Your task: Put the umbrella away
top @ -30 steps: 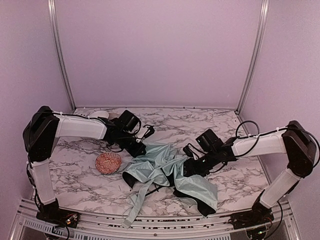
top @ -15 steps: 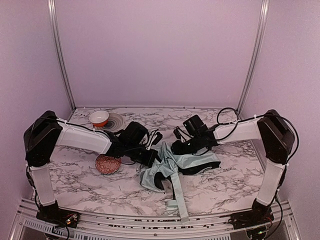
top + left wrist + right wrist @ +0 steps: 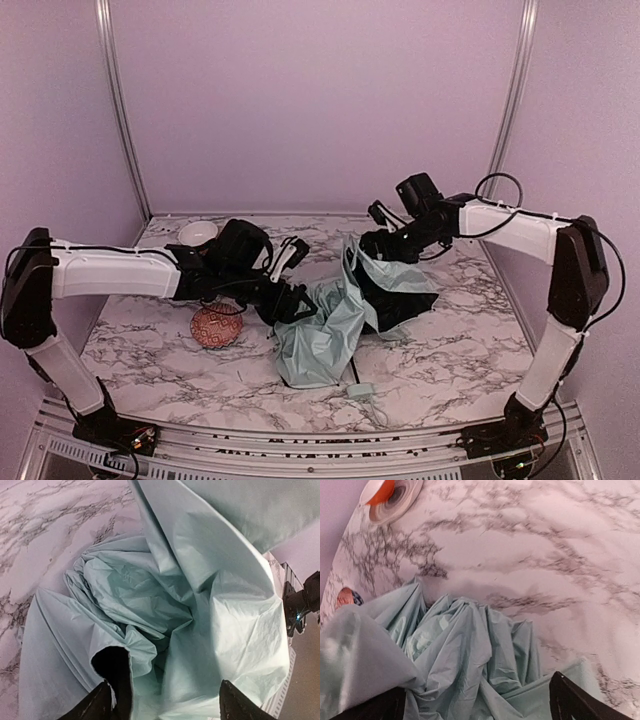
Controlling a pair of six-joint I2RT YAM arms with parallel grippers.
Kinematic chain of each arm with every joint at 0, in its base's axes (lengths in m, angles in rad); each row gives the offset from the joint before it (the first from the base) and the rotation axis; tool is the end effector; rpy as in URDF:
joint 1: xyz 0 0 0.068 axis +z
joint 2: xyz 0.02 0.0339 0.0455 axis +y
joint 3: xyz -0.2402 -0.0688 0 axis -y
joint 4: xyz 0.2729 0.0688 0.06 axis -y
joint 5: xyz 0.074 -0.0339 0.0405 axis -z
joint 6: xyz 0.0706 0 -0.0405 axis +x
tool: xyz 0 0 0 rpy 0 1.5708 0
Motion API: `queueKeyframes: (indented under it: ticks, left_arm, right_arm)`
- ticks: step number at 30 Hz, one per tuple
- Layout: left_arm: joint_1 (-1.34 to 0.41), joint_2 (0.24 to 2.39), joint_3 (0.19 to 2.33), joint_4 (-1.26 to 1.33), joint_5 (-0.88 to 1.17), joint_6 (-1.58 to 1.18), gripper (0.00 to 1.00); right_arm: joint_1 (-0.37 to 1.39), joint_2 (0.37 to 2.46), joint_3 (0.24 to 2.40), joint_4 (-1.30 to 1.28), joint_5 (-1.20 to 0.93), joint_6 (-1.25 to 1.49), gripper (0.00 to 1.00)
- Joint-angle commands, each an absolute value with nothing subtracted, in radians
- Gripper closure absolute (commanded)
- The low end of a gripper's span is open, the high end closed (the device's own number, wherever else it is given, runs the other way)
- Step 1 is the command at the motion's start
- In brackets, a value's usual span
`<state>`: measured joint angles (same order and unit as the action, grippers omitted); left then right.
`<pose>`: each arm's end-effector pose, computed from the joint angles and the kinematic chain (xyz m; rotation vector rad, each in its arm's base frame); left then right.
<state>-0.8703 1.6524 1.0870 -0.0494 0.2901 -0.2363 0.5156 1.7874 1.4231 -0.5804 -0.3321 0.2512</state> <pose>0.2539 -0.3325 0.1757 0.8860 2.1399 -0.9158 0.3632 0.2323 0.1929 -0.4809 2.5501 0.7165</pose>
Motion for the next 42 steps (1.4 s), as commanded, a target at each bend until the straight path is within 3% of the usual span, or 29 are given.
queueKeyframes:
  ticks: [1,5,9,18,24,28,34,42]
  left_arm:
    - [-0.840,1.541,1.137,-0.198,0.333,-0.086,0.18]
    - [-0.726,1.499,1.150,-0.197,0.395,-0.152,0.16]
    - [-0.670,1.586,1.175,-0.201,0.222,-0.233,0.16]
    - [-0.647,1.802,1.162,-0.221,0.337,-0.361,0.13]
    - [-0.716,1.847,1.119,-0.128,0.443,-0.382,0.19]
    - [-0.788,1.910,1.136,-0.042,0.537,-0.445,0.28]
    - [-0.849,1.962,1.174,0.206,0.590,-0.562,0.33]
    - [-0.874,1.929,1.277,0.357,0.519,-0.596,0.37]
  right_arm:
    - [0.387,1.712,1.500,-0.762,-0.311,0.145,0.00]
    - [0.263,1.683,1.454,-0.795,-0.339,0.121,0.00]
    - [0.170,1.705,1.380,-0.752,-0.434,0.095,0.00]
    - [0.162,1.849,1.254,-0.722,-0.688,0.008,0.11]
    - [0.307,1.831,1.150,-0.608,-0.792,0.061,0.16]
    - [0.413,1.804,1.092,-0.411,-0.876,0.233,0.19]
    - [0.563,1.805,1.104,-0.168,-0.863,0.455,0.20]
    - [0.623,1.823,1.339,-0.340,-0.775,0.383,0.21]
